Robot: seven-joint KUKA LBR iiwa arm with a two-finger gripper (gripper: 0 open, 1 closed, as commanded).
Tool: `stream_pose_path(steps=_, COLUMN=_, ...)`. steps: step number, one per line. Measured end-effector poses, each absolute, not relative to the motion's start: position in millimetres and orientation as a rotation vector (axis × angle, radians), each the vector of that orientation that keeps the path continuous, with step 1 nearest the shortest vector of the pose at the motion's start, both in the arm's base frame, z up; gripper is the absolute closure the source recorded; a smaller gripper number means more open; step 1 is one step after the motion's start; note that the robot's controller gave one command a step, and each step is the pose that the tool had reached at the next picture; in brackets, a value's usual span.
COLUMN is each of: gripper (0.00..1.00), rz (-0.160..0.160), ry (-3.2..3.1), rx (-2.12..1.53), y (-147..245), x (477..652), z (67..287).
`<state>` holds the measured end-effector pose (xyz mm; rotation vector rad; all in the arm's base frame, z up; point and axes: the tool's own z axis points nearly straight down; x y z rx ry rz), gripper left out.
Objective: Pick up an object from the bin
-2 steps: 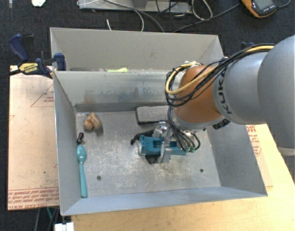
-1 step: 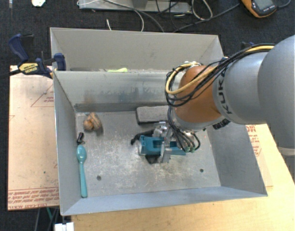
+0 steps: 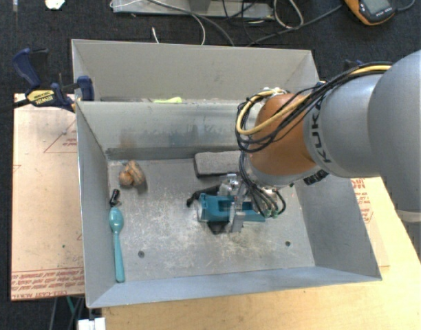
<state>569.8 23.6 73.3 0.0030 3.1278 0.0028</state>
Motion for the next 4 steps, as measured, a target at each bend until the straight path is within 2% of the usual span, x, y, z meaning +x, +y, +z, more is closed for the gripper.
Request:
stream_pose_path(steps=1, gripper=1.0, rz=0.002, ry=3.111, rx=-0.144, y=31, x=519.1, z=73)
stream_pose_path(steps=3, gripper=1.0, rz=0.002, ry=3.111, rx=-0.145, y=31, x=519.1, z=73)
stream_pose_path(steps=4, gripper=1.0, rz=0.001, ry=3.13, rx=-0.142, y=31, x=516.7, z=124)
